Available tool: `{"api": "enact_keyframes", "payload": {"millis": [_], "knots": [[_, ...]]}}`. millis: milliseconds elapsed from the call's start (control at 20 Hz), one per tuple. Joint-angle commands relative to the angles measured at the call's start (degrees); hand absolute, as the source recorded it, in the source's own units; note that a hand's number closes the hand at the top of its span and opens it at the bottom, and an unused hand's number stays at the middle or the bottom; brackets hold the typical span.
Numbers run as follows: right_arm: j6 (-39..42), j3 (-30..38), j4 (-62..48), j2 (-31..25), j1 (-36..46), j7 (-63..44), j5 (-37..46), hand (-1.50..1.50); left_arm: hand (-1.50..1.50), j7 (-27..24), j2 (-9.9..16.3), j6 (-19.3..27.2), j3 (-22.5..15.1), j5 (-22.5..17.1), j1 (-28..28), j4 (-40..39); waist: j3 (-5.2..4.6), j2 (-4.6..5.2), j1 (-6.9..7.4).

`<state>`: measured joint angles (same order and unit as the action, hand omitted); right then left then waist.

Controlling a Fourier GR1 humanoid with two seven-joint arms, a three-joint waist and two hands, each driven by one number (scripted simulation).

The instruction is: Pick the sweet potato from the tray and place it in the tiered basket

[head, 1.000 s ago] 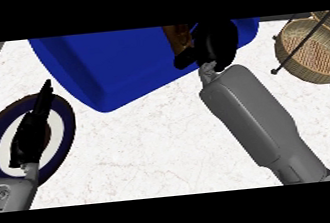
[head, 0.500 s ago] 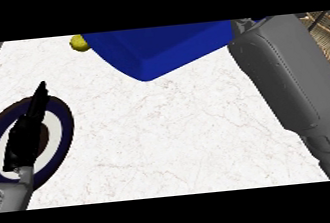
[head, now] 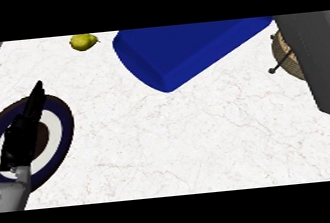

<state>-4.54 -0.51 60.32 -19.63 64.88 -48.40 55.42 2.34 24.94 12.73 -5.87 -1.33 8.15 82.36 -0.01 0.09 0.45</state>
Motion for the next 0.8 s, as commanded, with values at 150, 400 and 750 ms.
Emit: {"api": "enact_keyframes", "payload": {"millis": [150, 400, 750], "knots": [[1.03, -0.30, -8.52, -7.78, -0.59, 6.47, 4.64, 1.50, 0.00, -1.27, 0.33, -1.84, 2.34, -0.21, 2.04, -2.69, -0.03, 0.13, -0.06], [2.17, -2.17, -16.71, -13.15, 1.22, 8.21, 10.51, 1.50, 0.00, -1.39, -0.55, -1.82, 1.54, 0.69, 0.89, -2.02, -0.03, 0.26, 0.53], [-1.62, 1.70, -25.34, -16.79, 1.11, 17.88, 9.76, 1.50, 0.00, 1.89, -2.32, -1.49, 1.49, 2.68, 3.53, -1.41, 0.02, 0.32, 0.50]]}}
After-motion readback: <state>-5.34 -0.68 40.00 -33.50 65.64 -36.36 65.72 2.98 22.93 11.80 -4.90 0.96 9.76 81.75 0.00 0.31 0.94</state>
